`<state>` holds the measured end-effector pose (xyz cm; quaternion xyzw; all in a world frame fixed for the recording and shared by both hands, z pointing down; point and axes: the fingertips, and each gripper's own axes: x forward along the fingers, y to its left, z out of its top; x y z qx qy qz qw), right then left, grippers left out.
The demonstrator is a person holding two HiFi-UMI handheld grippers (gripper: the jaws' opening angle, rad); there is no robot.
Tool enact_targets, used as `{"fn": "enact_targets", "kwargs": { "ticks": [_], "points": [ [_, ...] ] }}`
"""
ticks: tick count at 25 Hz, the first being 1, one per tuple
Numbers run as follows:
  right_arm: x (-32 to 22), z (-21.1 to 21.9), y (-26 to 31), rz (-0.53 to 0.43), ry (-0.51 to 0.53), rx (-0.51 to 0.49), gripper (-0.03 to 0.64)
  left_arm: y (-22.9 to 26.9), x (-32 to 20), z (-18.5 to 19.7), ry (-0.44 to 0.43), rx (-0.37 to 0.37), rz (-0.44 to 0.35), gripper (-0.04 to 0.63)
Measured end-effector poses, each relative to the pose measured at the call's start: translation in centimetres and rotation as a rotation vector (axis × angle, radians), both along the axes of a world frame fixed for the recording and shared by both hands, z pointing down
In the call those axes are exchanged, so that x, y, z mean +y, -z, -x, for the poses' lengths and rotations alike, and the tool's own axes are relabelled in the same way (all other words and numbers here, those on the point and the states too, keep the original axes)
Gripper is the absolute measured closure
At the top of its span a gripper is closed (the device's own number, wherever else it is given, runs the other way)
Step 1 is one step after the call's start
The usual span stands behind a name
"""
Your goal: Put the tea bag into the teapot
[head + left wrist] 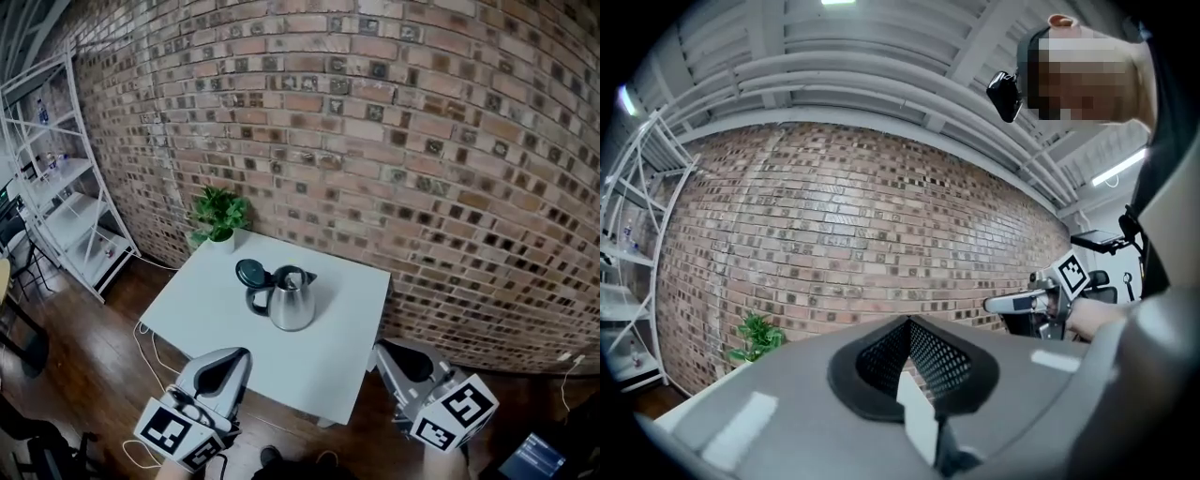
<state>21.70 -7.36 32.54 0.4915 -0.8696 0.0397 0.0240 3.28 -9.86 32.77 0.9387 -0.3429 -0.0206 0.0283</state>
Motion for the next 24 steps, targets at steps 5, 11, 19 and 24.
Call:
{"fn": "enact_targets", "kwargs": {
  "ticks": [5,11,19,24],
  "points": [
    [-0.1,1.2,0.2,0.003,0.0,0.004,0.614,0.1,0.0,1.3,0.001,0.016,-0.003,0.589],
    [-0.1,1.5,0.2,0.008,-0.012,-0.004,0.615,0.5,0.3,1.6,-0.001,0.039,-0.004,0.589],
    [-0.4,1.9,0.2,0.0,-0.018,0.001,0.614,0.5,0.2,1.7,-0.01,0.042,-0.009,0.589],
    [-0.5,2.3,0.7,0.0,-0.014,-0.013,0.614,0.7,0.0,2.1,-0.006,0.039,0.009,0.589]
  ]
}}
